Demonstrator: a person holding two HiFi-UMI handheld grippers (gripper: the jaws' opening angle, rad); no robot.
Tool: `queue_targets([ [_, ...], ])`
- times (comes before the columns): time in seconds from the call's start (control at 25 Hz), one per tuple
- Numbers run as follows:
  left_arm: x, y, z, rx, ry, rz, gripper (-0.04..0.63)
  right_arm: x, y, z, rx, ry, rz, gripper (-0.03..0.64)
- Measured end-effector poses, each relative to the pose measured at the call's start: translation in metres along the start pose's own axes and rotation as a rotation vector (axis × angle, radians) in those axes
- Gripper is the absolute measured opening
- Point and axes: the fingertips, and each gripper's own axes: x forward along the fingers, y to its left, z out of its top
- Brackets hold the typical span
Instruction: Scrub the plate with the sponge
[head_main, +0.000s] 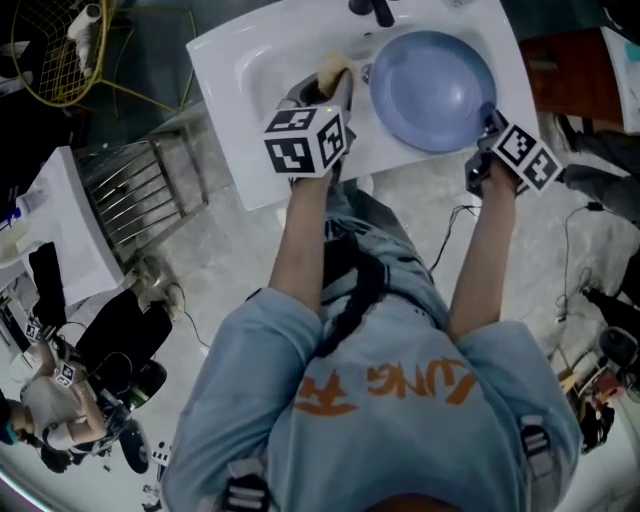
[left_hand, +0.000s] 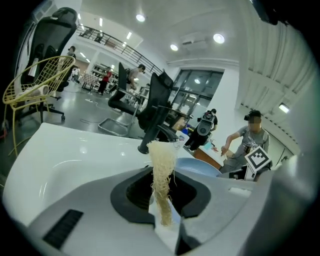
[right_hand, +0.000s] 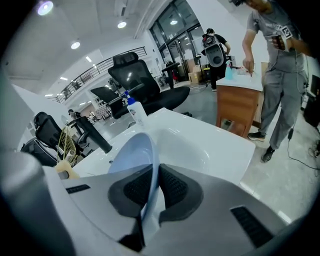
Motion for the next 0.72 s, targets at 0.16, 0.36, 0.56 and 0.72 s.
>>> queue_targets([
  [0.16,0.02,-0.001,-0.002,0.008,0.026,-0.025,0.049,0.018,-0.006,-0.003,0.022,0.038,-0.03,0.023],
  [0.36,0.037,0.021,0.0,-0.009,0.052,-0.039,0.049,0.038,-0.003,-0.011,0.049,0.09,-0.079,0.023],
  [0.56,0.049,0.012,-0.003,-0.015,0.066,-0.049,0.049,0.038,-0.021,-0.013,0.057,0.133,-0.131,0.043],
  [0.72,0.057,0.011,-0.003,-0.016,0.075,-0.059,0.049,0.048,-0.024,-0.017,0.026,0.164,-0.177,0.075],
])
